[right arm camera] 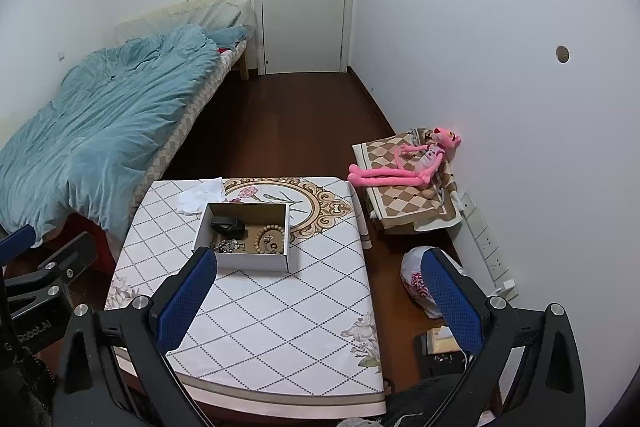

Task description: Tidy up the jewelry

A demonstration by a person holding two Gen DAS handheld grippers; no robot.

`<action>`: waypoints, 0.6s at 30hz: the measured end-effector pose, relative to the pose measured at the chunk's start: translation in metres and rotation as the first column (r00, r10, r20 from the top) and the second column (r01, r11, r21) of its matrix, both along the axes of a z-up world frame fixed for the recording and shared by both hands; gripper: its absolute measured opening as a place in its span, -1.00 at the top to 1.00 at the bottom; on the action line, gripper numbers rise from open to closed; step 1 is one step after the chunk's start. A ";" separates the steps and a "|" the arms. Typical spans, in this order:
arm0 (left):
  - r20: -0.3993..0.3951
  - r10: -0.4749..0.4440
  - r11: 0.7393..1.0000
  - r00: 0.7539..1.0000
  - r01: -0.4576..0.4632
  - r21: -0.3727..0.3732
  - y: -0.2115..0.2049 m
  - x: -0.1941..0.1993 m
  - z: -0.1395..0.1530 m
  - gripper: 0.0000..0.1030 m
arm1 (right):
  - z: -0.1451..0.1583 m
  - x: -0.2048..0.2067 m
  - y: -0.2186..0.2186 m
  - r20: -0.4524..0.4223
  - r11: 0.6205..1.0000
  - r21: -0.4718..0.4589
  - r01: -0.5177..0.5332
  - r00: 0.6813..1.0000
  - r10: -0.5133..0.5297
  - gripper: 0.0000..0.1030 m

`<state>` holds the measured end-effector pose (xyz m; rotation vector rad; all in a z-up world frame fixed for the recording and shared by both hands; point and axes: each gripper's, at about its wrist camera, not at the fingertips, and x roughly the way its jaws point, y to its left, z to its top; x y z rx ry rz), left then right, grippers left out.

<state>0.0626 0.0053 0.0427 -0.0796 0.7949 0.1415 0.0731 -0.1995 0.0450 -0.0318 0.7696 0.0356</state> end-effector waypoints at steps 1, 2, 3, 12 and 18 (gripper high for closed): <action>-0.003 0.001 1.000 1.000 -0.001 -0.002 0.000 0.003 -0.001 -0.98 | -0.001 0.002 0.000 -0.003 1.000 0.000 0.000 1.000 0.000 -1.00; -0.006 0.001 1.000 1.000 -0.001 -0.001 0.000 0.006 -0.002 -0.98 | -0.002 0.006 0.001 -0.006 1.000 -0.002 -0.001 1.000 0.001 -1.00; -0.010 0.003 1.000 1.000 -0.003 0.001 0.000 0.008 -0.003 -0.98 | -0.003 0.009 0.001 -0.010 1.000 -0.004 -0.002 1.000 0.002 -1.00; -0.097 -0.002 1.000 0.995 0.002 0.003 0.004 0.047 -0.021 -0.98 | -0.022 0.051 0.009 -0.065 1.000 -0.006 -0.004 0.998 0.004 -1.00; -0.141 0.008 1.000 0.990 -0.006 0.016 0.009 0.070 -0.034 -0.98 | -0.038 0.083 0.017 -0.114 1.000 -0.026 -0.013 0.993 0.010 -1.00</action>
